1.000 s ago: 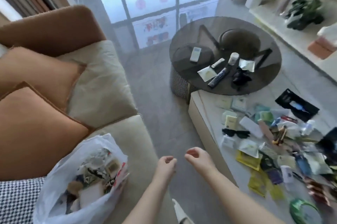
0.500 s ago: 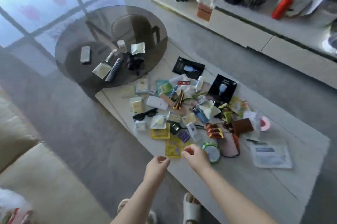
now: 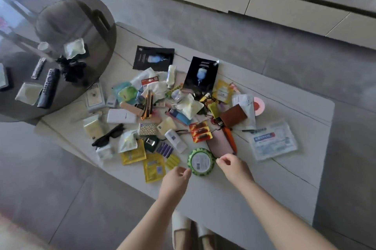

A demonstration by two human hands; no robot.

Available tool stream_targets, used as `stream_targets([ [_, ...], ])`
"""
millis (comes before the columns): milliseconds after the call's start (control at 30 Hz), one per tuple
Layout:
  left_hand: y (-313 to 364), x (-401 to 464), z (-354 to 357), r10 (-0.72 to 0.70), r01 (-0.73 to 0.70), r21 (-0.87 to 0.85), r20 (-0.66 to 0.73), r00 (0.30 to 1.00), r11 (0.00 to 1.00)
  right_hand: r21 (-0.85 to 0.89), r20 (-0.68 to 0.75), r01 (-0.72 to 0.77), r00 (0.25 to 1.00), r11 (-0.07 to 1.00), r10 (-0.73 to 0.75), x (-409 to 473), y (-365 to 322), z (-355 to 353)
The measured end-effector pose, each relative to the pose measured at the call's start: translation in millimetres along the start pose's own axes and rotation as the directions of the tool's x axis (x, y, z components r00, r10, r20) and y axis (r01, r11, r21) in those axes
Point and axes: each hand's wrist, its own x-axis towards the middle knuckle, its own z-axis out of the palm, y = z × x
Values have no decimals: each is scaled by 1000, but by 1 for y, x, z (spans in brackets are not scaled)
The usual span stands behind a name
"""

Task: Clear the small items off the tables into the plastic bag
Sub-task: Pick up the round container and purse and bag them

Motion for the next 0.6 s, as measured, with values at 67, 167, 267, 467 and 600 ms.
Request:
stream_targets([
  [67, 4, 22, 9, 18, -19, 68, 13, 1000, 998, -19, 0, -13, 1000, 1000, 13, 17, 11, 8],
  [167, 4, 53, 21, 9, -12, 121, 25, 1000, 993, -84, 44, -31, 998, 996, 35, 40, 23, 23],
  [267, 1, 80, 34, -12, 6, 123, 43, 999, 992, -129, 86, -47, 995, 991, 58, 61, 29, 40],
  [467, -9, 117, 51, -128, 128, 7, 140, 982, 992, -53, 135, -108, 984, 993, 114, 85, 36, 73],
  [600, -9, 121, 56, -194, 254, -250, 240, 951, 935, 201, 133, -172, 980, 964, 147, 87, 36, 84],
])
